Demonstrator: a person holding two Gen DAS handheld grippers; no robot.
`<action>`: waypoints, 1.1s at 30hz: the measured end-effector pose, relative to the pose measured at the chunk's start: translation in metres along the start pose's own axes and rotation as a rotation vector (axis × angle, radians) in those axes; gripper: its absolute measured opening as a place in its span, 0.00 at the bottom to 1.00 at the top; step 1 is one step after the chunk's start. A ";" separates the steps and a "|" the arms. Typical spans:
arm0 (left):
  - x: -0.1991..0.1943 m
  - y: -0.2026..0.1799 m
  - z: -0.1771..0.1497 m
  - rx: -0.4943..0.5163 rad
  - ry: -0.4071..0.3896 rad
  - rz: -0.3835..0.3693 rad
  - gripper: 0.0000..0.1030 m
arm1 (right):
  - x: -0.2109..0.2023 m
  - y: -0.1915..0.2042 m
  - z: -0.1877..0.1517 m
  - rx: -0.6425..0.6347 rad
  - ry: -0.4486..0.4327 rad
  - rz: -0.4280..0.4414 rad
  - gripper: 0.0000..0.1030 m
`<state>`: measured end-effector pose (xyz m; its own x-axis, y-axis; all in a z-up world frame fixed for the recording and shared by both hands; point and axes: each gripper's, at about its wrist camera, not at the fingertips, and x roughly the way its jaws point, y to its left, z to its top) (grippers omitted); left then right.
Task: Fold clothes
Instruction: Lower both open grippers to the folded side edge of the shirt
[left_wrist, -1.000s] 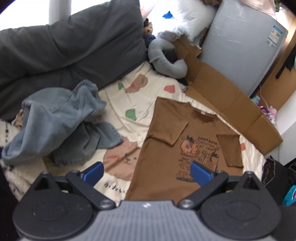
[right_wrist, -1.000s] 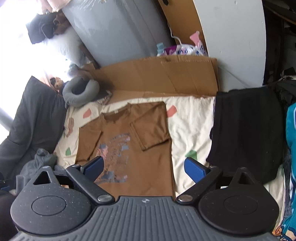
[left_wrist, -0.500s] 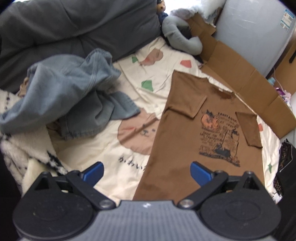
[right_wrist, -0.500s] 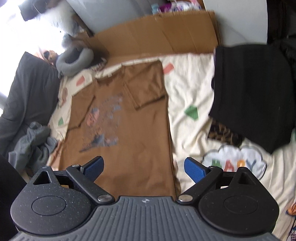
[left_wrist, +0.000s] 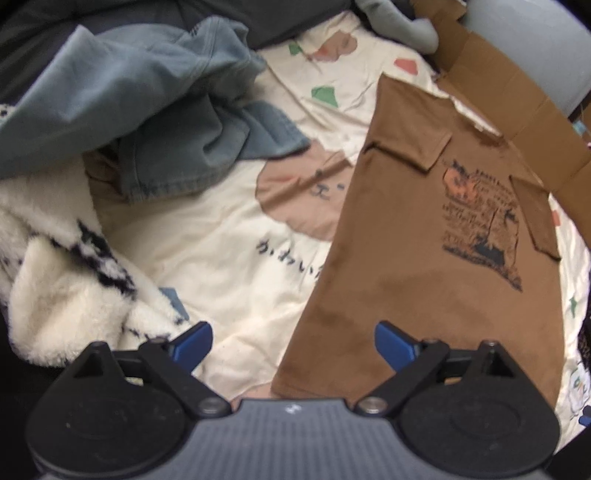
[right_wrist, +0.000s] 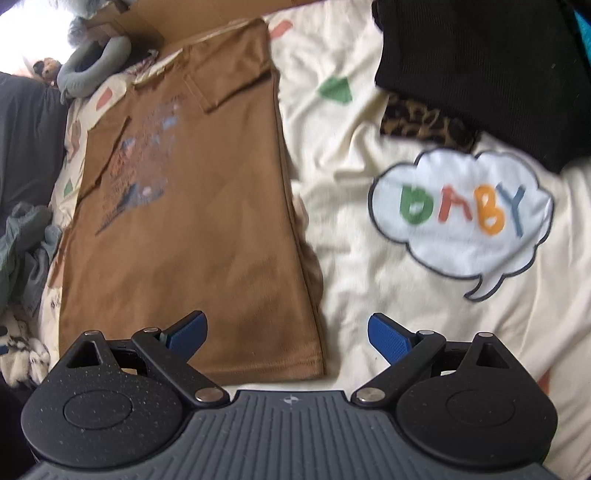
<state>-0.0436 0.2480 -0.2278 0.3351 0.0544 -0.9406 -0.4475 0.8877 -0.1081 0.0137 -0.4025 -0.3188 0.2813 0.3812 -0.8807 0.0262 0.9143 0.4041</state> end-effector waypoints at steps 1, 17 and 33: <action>0.003 0.000 -0.001 0.002 0.008 0.001 0.92 | 0.005 -0.002 -0.004 -0.003 0.005 0.010 0.85; 0.050 0.005 -0.020 0.018 0.111 0.027 0.84 | 0.056 -0.021 -0.025 -0.025 0.103 0.031 0.33; 0.051 0.006 -0.020 0.018 0.117 0.042 0.84 | 0.059 -0.031 -0.009 -0.015 0.149 0.152 0.16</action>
<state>-0.0453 0.2472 -0.2831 0.2172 0.0392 -0.9753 -0.4440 0.8938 -0.0630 0.0207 -0.4067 -0.3858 0.1362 0.5301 -0.8369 -0.0204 0.8461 0.5326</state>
